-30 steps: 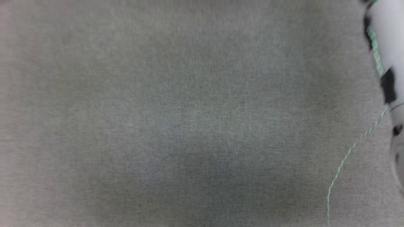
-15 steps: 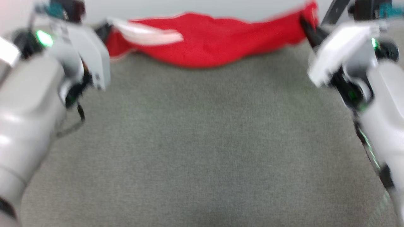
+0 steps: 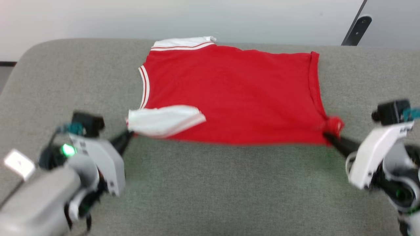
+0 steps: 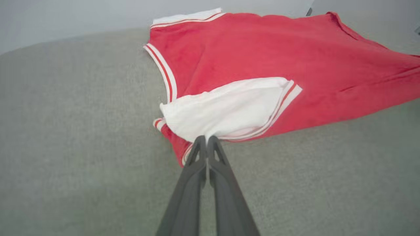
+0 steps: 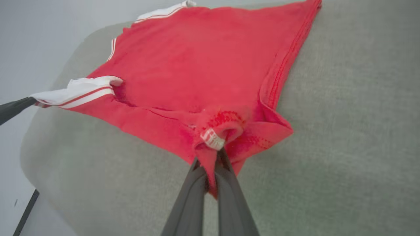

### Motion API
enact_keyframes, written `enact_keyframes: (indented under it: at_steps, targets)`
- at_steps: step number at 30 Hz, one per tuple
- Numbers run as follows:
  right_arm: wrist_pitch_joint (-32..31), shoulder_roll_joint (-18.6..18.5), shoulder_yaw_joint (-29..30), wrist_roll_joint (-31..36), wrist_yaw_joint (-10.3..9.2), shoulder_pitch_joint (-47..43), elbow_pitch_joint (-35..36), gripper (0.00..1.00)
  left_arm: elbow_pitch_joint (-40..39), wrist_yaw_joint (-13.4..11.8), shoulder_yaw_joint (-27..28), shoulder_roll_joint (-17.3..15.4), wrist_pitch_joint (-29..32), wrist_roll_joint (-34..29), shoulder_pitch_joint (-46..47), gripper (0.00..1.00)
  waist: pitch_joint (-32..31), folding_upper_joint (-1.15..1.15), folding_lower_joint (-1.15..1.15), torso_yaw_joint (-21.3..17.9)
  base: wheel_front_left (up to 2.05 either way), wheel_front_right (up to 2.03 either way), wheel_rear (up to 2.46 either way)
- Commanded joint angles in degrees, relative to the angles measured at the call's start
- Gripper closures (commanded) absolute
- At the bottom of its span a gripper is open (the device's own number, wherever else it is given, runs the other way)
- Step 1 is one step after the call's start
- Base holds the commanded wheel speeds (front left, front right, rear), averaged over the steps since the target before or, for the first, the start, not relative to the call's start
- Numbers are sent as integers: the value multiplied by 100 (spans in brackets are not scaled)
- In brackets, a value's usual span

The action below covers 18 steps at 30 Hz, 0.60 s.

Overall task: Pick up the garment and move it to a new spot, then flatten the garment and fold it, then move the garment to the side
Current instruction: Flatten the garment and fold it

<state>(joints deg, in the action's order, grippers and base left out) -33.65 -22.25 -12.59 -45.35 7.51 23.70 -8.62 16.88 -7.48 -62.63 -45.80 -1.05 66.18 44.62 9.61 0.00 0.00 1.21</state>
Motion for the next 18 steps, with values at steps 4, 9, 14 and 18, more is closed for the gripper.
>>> enact_keyframes:
  at_steps: [4, 9, 14, 18]
  targets:
    - [-718, 174, 351, 54, -5, -696, 659, 100, -706, -412, -77, -198, -143, 144, -655, 100, 125, 0, 0, 22, 0, 0, 0]
    - [-1536, 354, 660, 157, -5, -1395, 1369, 100, -1144, -774, -212, -206, -321, 229, -1236, 100, 211, 0, 0, 54, 0, 0, 0]
    - [-2112, 527, 988, 223, -4, -1887, 1906, 100, -1290, -976, -281, -208, -458, 328, -1632, 100, 289, 0, 0, 89, 0, 0, 0]
    - [-2389, 614, 1242, 344, -5, -2121, 2185, 100, -1299, -1096, -238, -305, -582, 387, -1813, 100, 342, 0, 0, 124, 0, 0, 0]
